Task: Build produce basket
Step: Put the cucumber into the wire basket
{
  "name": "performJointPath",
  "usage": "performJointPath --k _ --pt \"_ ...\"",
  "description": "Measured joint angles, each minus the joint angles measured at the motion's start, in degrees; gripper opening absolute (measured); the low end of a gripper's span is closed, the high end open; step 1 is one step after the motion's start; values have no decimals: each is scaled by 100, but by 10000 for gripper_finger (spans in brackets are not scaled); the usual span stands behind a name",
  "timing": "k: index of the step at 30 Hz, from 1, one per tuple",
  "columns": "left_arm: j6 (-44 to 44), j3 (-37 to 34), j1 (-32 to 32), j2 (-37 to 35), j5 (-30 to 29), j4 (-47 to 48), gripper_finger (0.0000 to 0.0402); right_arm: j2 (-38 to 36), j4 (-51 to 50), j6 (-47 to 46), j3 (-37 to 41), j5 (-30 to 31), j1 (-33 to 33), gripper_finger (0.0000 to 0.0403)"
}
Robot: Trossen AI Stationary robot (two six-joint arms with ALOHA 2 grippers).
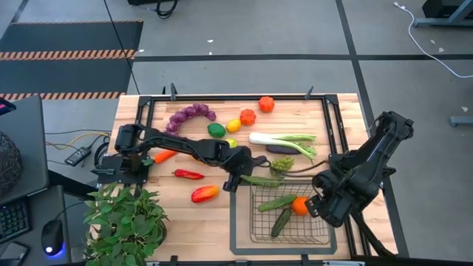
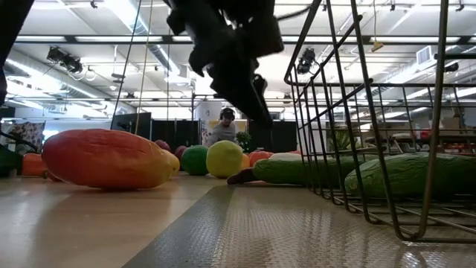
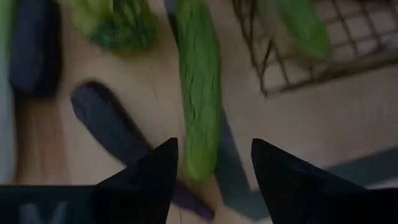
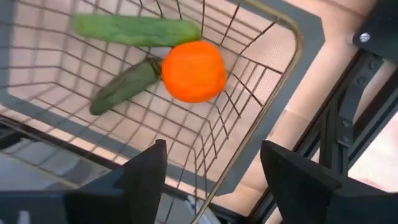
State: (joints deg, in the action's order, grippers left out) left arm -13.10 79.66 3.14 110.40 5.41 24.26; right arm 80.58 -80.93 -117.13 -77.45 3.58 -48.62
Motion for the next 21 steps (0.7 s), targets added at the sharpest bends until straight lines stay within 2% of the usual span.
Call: performJointPath --k 6,15,21 --pt "-250 0 -47 392 190 -101 224 -57 -315 -128 -367 80 -37 280" --pt "-961 0 19 405 194 -715 214 -7 -208 -506 -395 24 -184 279" --pt "-1157 -7 20 683 221 -545 204 -4 -103 -636 -395 -53 -256 279"
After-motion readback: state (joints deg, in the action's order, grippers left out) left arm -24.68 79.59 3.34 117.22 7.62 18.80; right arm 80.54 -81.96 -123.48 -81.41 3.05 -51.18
